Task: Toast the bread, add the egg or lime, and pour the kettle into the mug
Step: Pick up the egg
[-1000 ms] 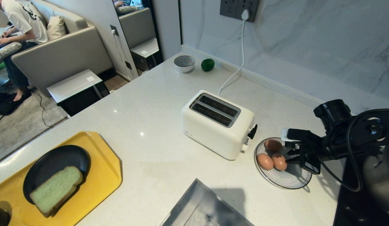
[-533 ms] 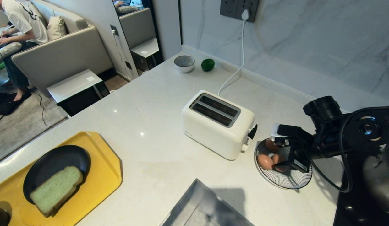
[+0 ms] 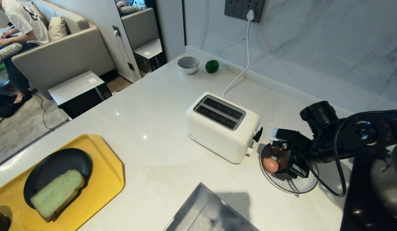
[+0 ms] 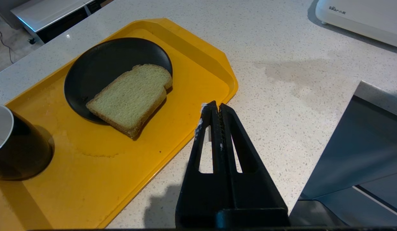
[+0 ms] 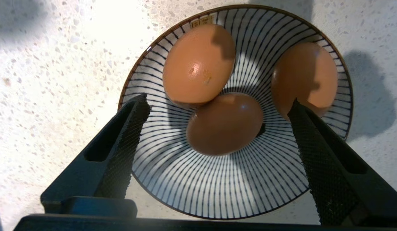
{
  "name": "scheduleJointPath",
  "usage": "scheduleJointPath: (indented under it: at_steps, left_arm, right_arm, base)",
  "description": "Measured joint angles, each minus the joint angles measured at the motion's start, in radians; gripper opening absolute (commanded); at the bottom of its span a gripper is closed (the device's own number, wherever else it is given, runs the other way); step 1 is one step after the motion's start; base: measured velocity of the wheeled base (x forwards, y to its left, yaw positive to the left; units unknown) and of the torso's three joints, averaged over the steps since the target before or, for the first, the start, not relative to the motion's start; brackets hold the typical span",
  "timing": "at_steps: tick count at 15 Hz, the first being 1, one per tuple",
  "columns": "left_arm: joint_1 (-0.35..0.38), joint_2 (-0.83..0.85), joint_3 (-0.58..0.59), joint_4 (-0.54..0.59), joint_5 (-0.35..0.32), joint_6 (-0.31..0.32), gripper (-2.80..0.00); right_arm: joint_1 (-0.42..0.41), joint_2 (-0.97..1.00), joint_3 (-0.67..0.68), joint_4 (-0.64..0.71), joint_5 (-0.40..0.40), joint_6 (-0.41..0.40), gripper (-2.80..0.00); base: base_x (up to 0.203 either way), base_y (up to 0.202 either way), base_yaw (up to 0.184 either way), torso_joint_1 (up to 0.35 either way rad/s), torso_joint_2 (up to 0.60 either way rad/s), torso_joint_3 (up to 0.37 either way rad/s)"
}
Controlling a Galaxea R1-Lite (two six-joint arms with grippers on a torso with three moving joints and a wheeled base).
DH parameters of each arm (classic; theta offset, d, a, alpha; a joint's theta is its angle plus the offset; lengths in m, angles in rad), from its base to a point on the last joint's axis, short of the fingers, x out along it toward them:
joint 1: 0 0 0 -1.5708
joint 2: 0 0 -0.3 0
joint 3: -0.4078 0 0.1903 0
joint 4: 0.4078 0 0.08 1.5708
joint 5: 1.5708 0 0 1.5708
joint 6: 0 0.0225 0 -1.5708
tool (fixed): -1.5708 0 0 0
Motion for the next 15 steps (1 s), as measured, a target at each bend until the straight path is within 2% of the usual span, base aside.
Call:
scheduleJointPath:
  at_steps: [6, 15]
  left_arm:
    - [0.0, 0.0, 0.0, 0.0, 0.0, 0.0, -2.8]
    - [0.0, 0.0, 0.0, 0.0, 0.0, 0.0, -2.8]
  right_arm:
    - [0.002, -0.007, 0.002, 0.003, -0.001, 0.052, 0.0]
    - [0.032, 0.007, -0.002, 0.002, -0.015, 0.071, 0.0]
  base:
    - [0.0, 0.0, 0.0, 0.0, 0.0, 0.0]
    - [0.0, 0.0, 0.0, 0.0, 0.0, 0.0]
